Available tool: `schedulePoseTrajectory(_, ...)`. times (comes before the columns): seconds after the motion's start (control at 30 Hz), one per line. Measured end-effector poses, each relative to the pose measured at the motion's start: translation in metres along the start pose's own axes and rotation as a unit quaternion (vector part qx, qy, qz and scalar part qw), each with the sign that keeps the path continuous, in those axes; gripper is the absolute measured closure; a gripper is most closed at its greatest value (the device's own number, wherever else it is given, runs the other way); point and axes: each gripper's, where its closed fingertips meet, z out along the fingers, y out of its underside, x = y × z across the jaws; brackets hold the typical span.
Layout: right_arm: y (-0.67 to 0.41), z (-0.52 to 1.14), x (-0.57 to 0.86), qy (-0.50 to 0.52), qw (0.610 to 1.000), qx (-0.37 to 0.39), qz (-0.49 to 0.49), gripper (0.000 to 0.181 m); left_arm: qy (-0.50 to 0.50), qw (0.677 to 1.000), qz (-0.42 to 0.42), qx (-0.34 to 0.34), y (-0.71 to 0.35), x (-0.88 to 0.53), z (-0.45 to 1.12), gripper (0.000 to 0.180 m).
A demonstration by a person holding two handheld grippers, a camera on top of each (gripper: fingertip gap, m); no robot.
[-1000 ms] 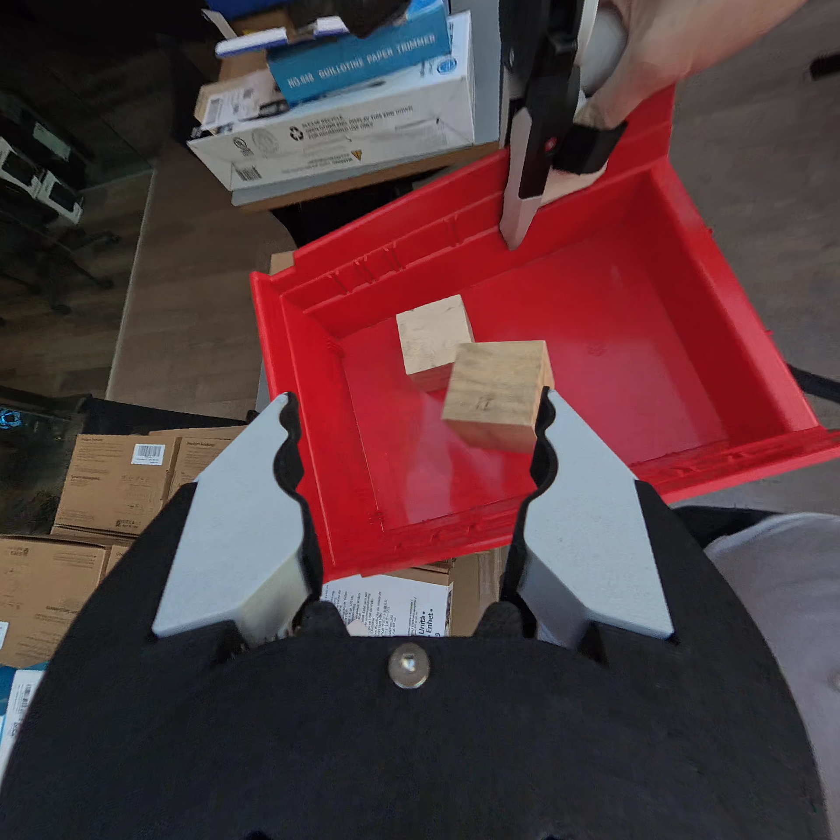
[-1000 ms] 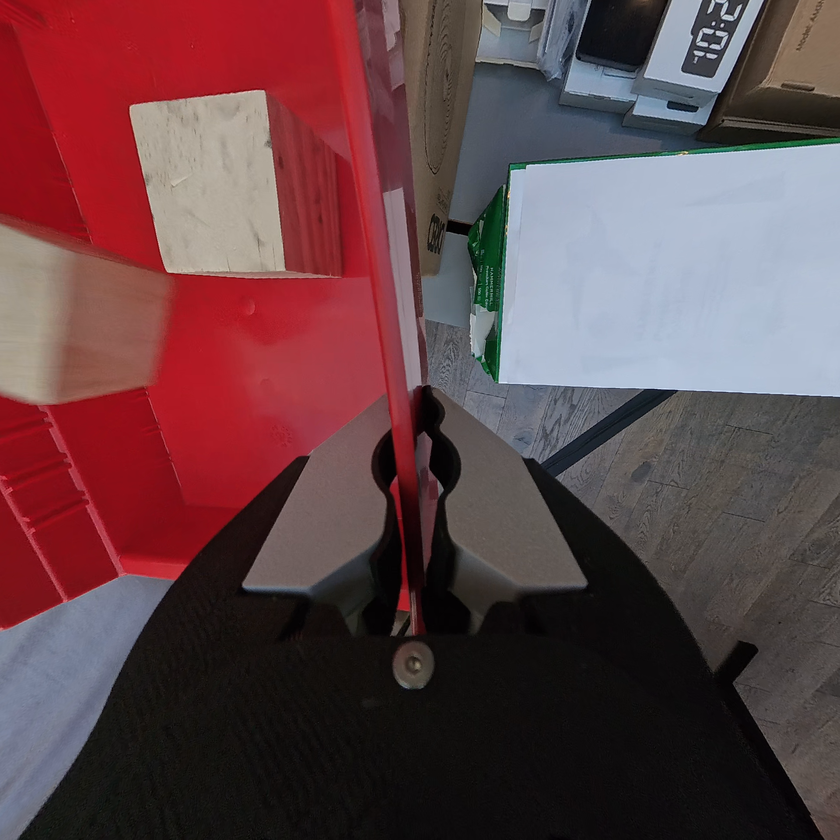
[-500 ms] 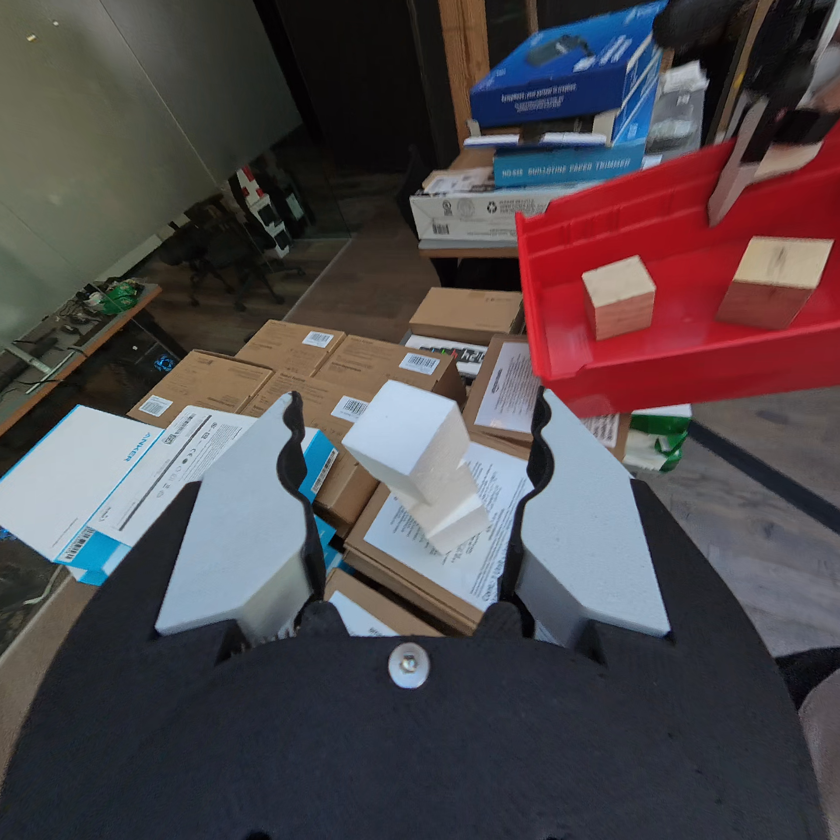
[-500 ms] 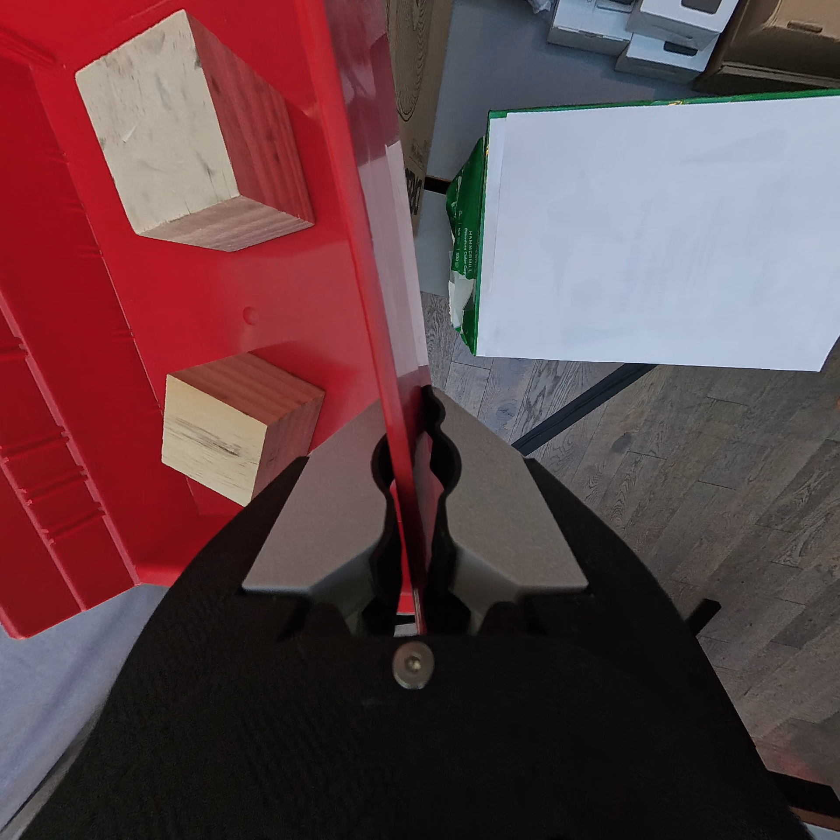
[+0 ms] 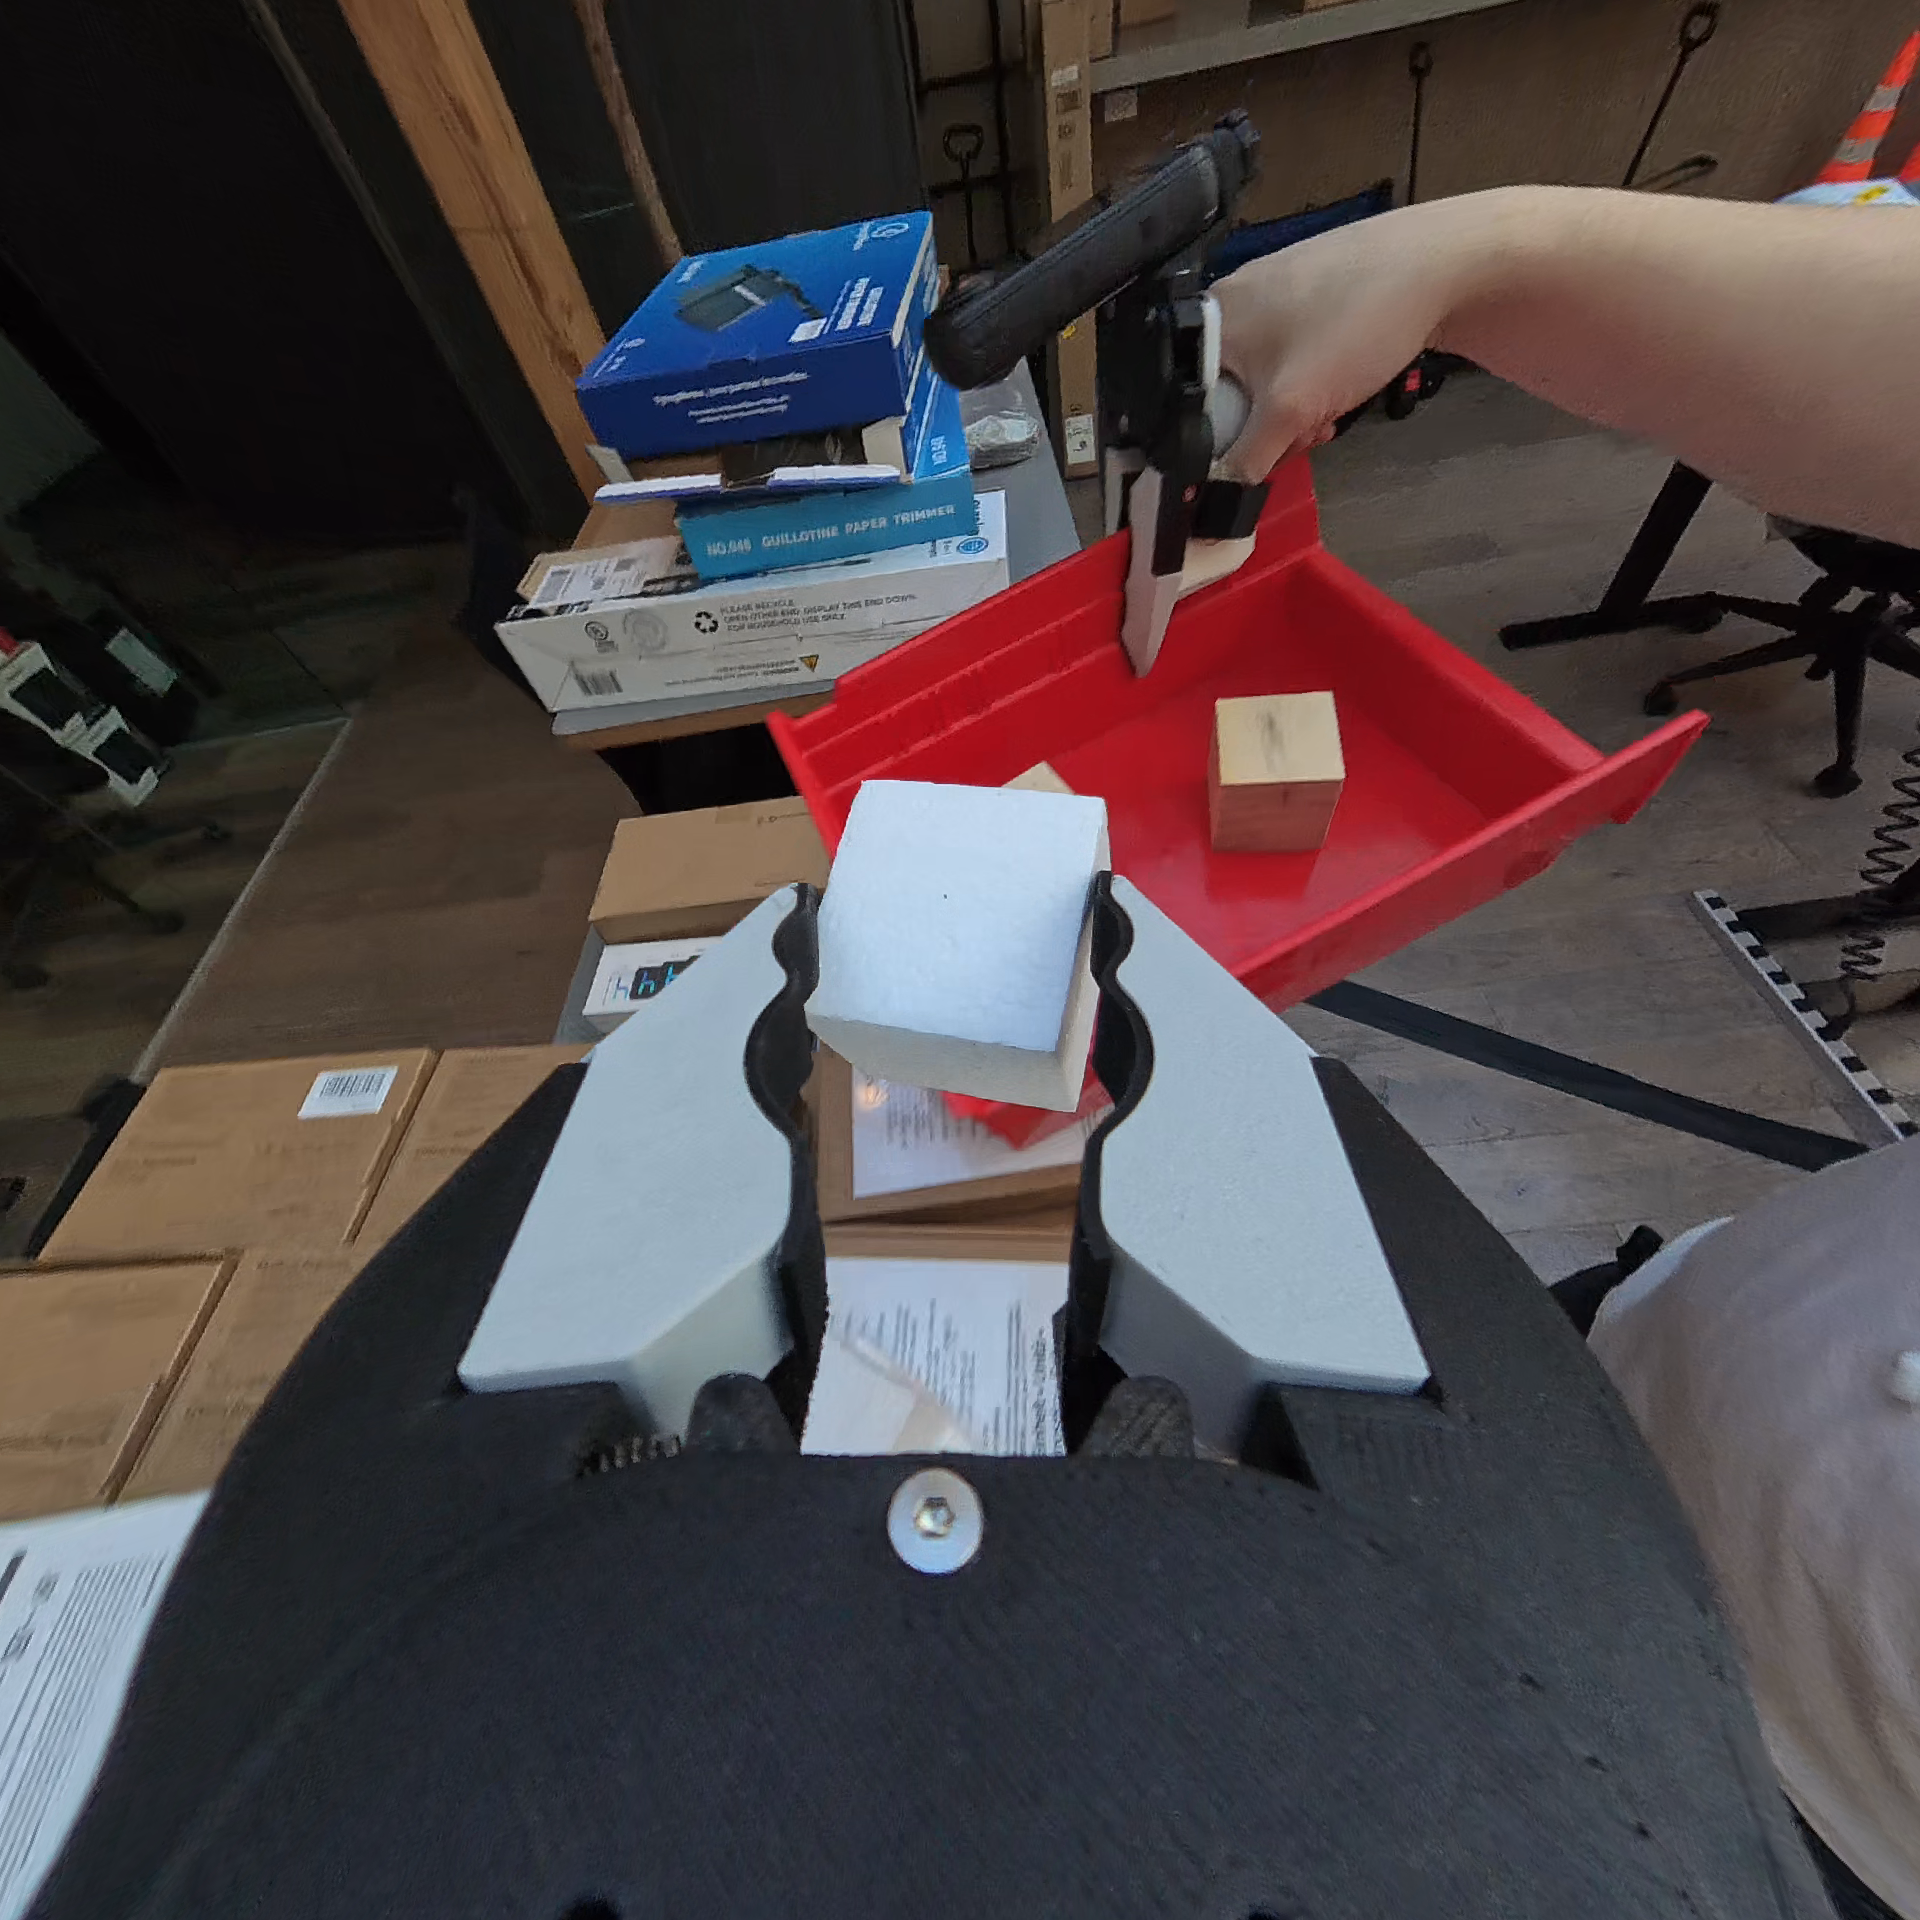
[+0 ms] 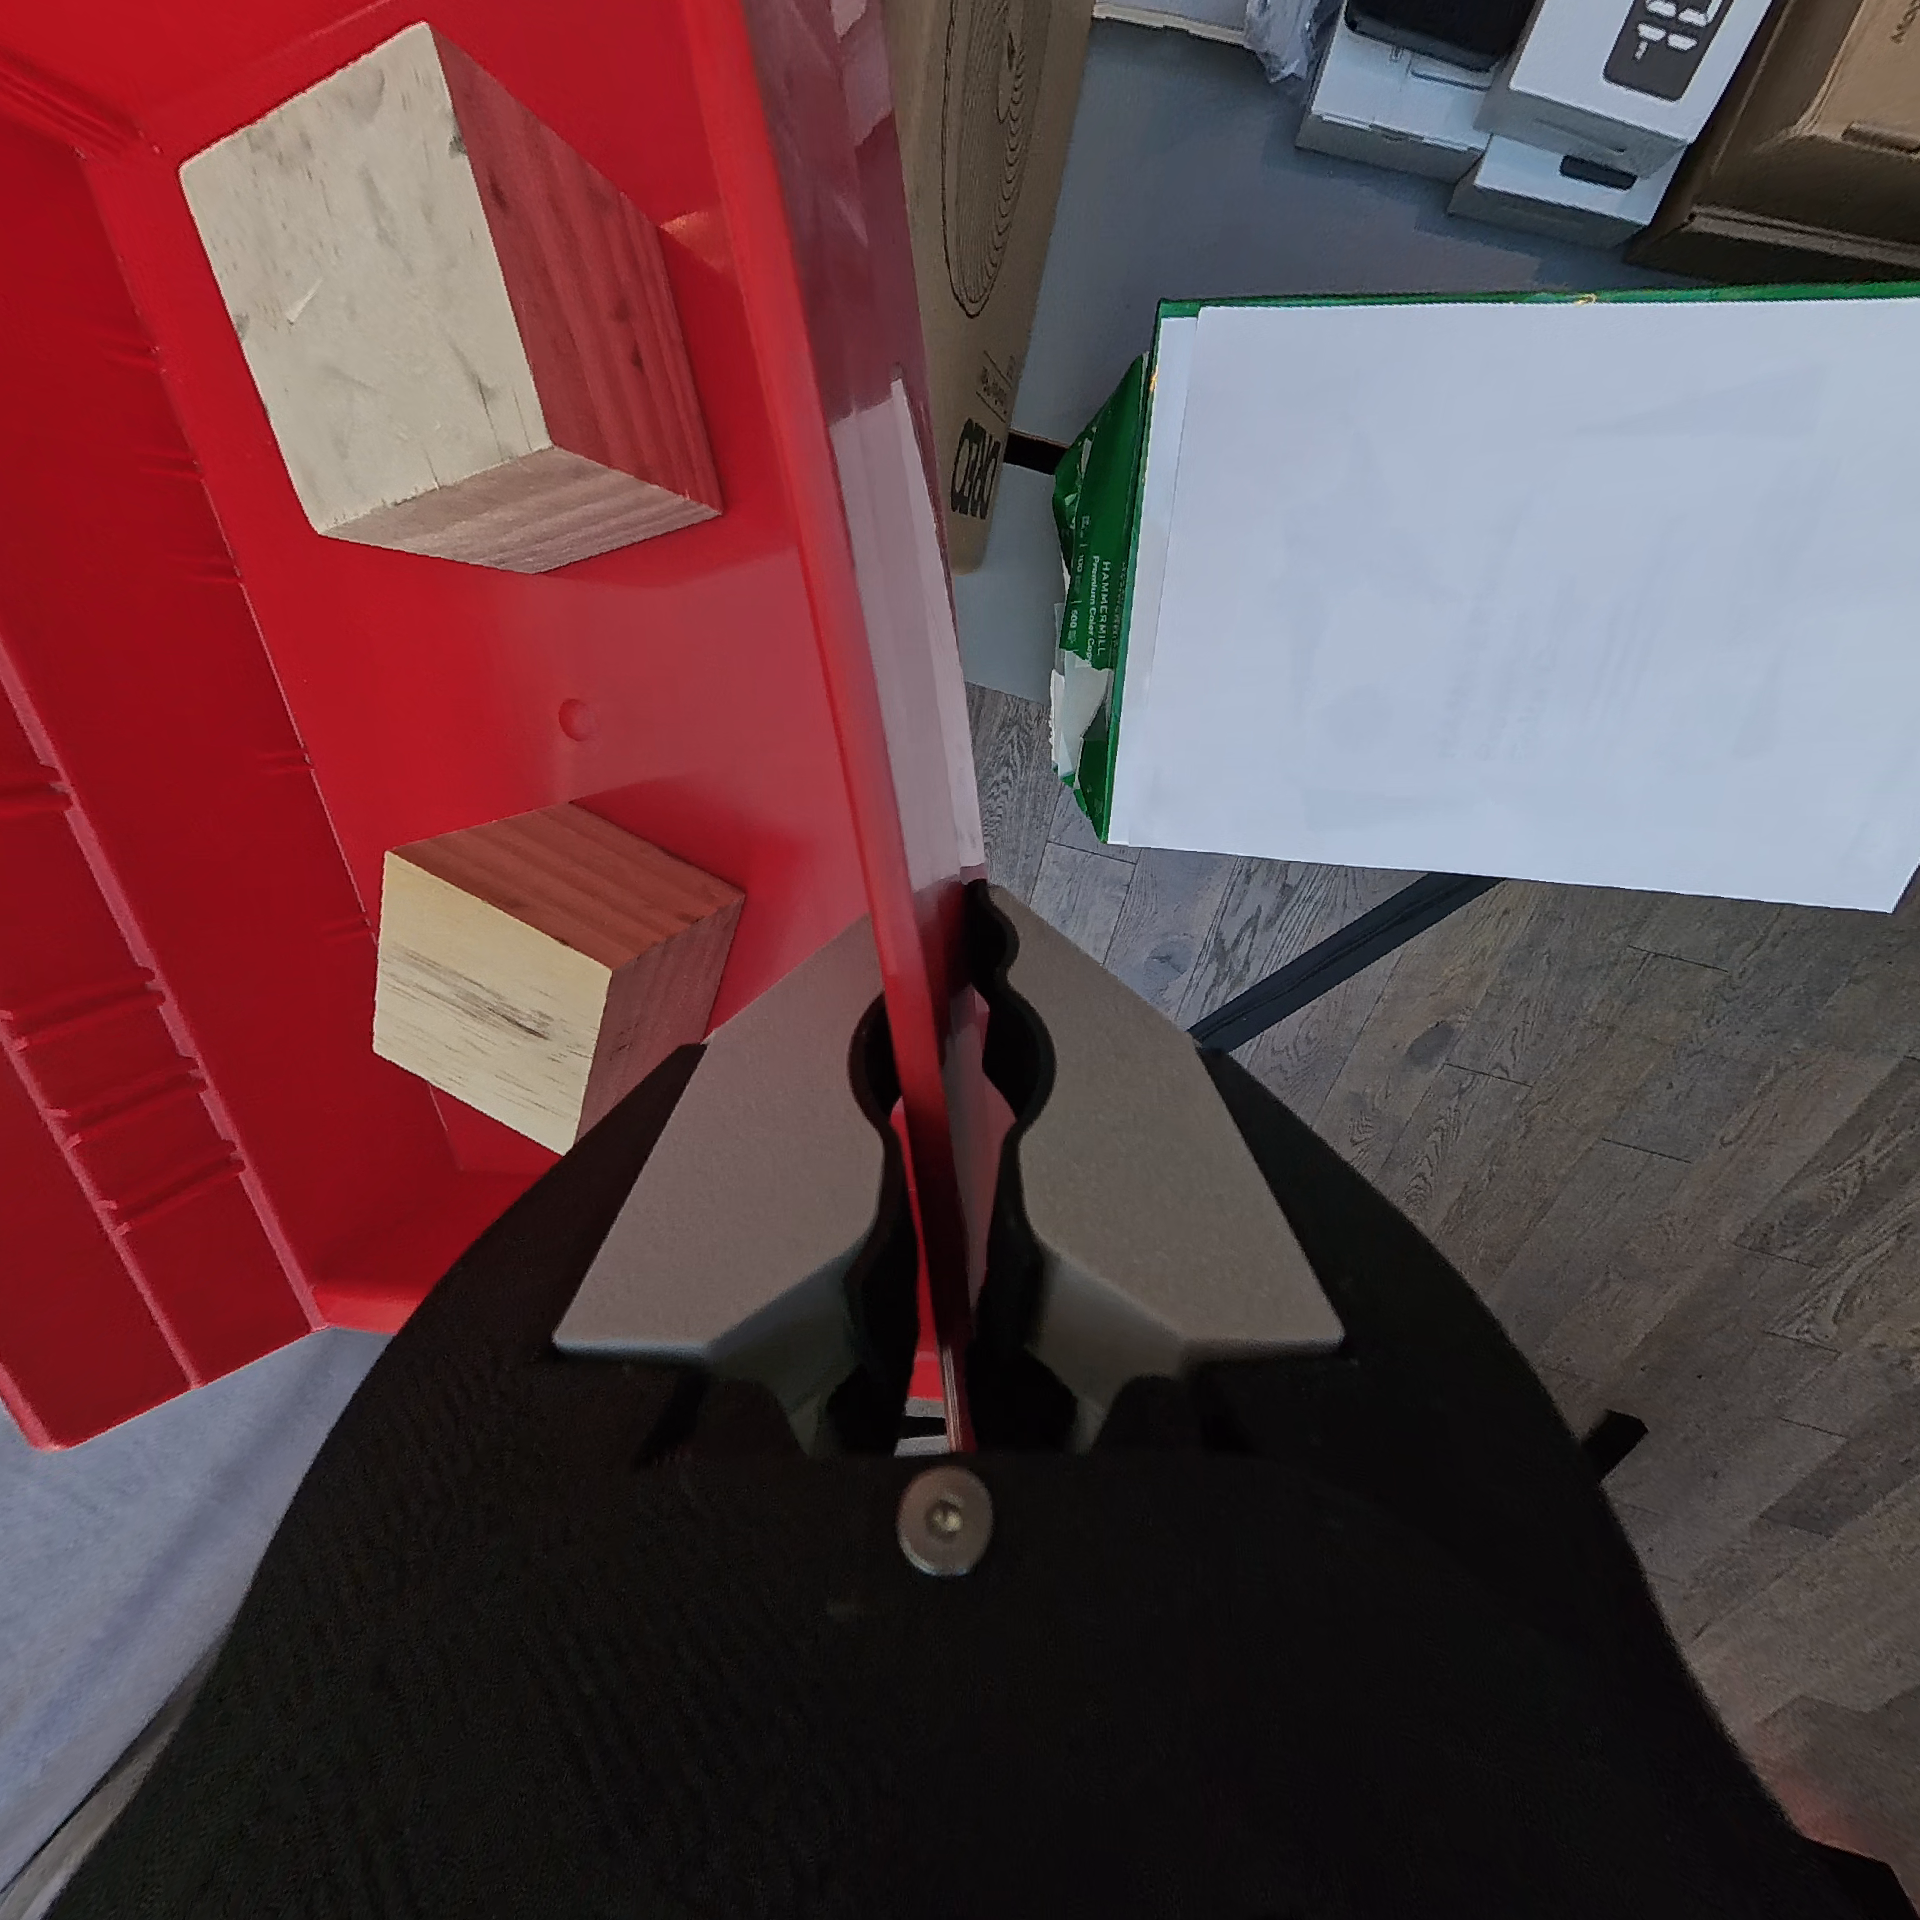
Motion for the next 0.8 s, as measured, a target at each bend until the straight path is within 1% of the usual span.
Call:
schedulePoseTrajectory(0.03,-0.001,-0.001,0.000,0.002,1.000,0.001,-0.001,0.178,0.011,1.000,0.011,-0.005,-0.010,0.014,0.018,0.127)
schedulePoseTrajectory(0.07,-0.002,-0.001,-0.001,0.004,1.000,0.001,-0.003,0.178,0.031,0.999,0.017,-0.020,-0.014,0.029,0.037,0.116)
schedulePoseTrajectory(0.1,-0.002,-0.002,-0.002,0.005,1.000,0.001,-0.004,0.178,0.045,0.998,0.019,-0.050,-0.011,0.040,0.056,0.089)
schedulePoseTrajectory(0.13,-0.003,-0.003,-0.002,0.005,1.000,0.002,-0.005,0.178,0.050,0.994,0.025,-0.096,-0.002,0.045,0.071,0.075)
schedulePoseTrajectory(0.17,-0.003,-0.004,-0.003,0.005,1.000,0.004,-0.007,0.178,0.047,0.989,0.035,-0.137,0.008,0.046,0.079,0.067)
schedulePoseTrajectory(0.2,-0.002,-0.005,-0.004,0.005,1.000,0.005,-0.009,0.178,0.042,0.986,0.043,-0.157,0.015,0.044,0.081,0.072)
schedulePoseTrajectory(0.23,-0.001,-0.006,-0.004,0.005,1.000,0.006,-0.009,0.178,0.039,0.985,0.049,-0.159,0.019,0.043,0.078,0.084)
schedulePoseTrajectory(0.27,0.000,-0.007,-0.003,0.006,1.000,0.007,-0.011,0.178,0.026,0.987,0.054,-0.148,0.021,0.037,0.071,0.091)
schedulePoseTrajectory(0.33,0.004,-0.007,-0.001,0.007,1.000,0.009,-0.014,0.179,0.014,0.991,0.068,-0.115,0.024,0.029,0.046,0.095)
schedulePoseTrajectory(0.37,0.005,-0.007,0.000,0.006,1.000,0.009,-0.014,0.178,0.007,0.990,0.084,-0.110,0.031,0.022,0.031,0.095)
schedulePoseTrajectory(0.4,0.007,-0.007,0.001,0.006,1.000,0.010,-0.014,0.178,-0.004,0.987,0.104,-0.121,0.044,0.011,0.017,0.091)
schedulePoseTrajectory(0.5,0.010,-0.004,0.004,0.004,1.000,0.007,-0.017,0.178,-0.006,0.969,0.124,-0.213,0.100,-0.015,-0.013,0.074)
schedulePoseTrajectory(0.57,0.010,-0.002,0.006,0.005,1.000,0.006,-0.019,0.178,-0.009,0.957,0.128,-0.259,0.130,-0.030,-0.018,0.076)
schedulePoseTrajectory(0.6,0.010,-0.001,0.007,0.006,1.000,0.005,-0.019,0.178,-0.014,0.955,0.123,-0.271,0.139,-0.037,-0.016,0.086)
schedulePoseTrajectory(0.63,0.010,0.000,0.008,0.007,1.000,0.004,-0.019,0.178,-0.018,0.955,0.112,-0.273,0.144,-0.040,-0.013,0.123)
schedulePoseTrajectory(0.67,0.010,0.001,0.009,0.008,1.000,0.004,-0.020,0.178,-0.015,0.960,0.100,-0.262,0.144,-0.039,-0.008,0.125)
schedulePoseTrajectory(0.73,0.010,0.003,0.011,0.007,1.000,0.004,-0.021,0.178,-0.018,0.964,0.107,-0.242,0.131,-0.039,-0.005,0.126)
schedulePoseTrajectory(0.8,0.010,0.004,0.015,0.007,1.000,0.006,-0.020,0.178,-0.013,0.973,0.112,-0.199,0.097,-0.027,-0.001,0.126)
